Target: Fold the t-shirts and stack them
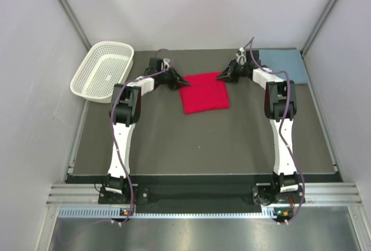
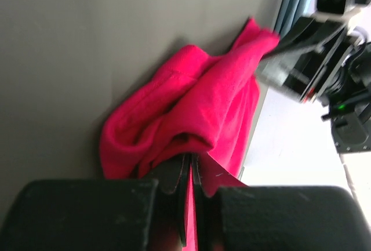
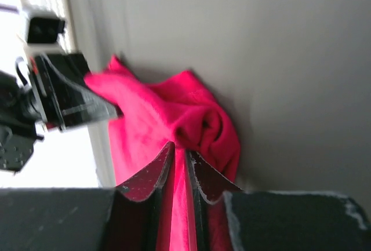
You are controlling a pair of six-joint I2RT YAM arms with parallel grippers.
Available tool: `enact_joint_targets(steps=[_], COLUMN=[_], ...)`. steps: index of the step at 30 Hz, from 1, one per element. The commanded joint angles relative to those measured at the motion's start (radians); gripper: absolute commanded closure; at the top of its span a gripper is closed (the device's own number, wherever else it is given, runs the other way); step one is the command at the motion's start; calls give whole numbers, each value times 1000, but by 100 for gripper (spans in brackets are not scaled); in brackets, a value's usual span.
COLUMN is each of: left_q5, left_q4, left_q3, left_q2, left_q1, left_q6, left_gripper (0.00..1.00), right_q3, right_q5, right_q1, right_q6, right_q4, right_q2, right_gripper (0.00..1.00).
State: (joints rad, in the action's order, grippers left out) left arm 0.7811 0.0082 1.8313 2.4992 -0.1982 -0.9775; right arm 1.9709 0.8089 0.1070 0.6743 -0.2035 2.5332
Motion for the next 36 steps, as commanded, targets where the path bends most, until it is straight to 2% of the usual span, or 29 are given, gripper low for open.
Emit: enact_joint_targets(steps=[1,5,9,14,17,22,30,36], left_q5=[-23,-32,-33,-55,-60,-80,-75,-157], left_q4=[-32,-70,-27,26,27,-4,-230,-431], left_q3=[16,16,14,17,17,19,121,99], left_q2=[-40,-83,-112,-125,-99,-68,-65,-238], left_q1=[9,9,5,6,11,34,49,45], left_q6=[63,92,53,17,8,45,190,338], left_gripper=[94,93,93,92,92,93,94,93], right_q3=[123,106,-55,-325,-458,-624,-849,-917], right_q5=[-70,-53,-65,-33,-22,27,-36,-42], right_q1=[-27,-26,-18,-13,-13,-13,-15,-24], right_q6=[7,16,-38,-85,-104,-117,-174,-194], right_q4=[98,72,42,58,88,99,127,61], right_q2=[39,-32,-215,-416,-490,-518,-553,-629], right_gripper=[87,86,82,82,82,81,70,70])
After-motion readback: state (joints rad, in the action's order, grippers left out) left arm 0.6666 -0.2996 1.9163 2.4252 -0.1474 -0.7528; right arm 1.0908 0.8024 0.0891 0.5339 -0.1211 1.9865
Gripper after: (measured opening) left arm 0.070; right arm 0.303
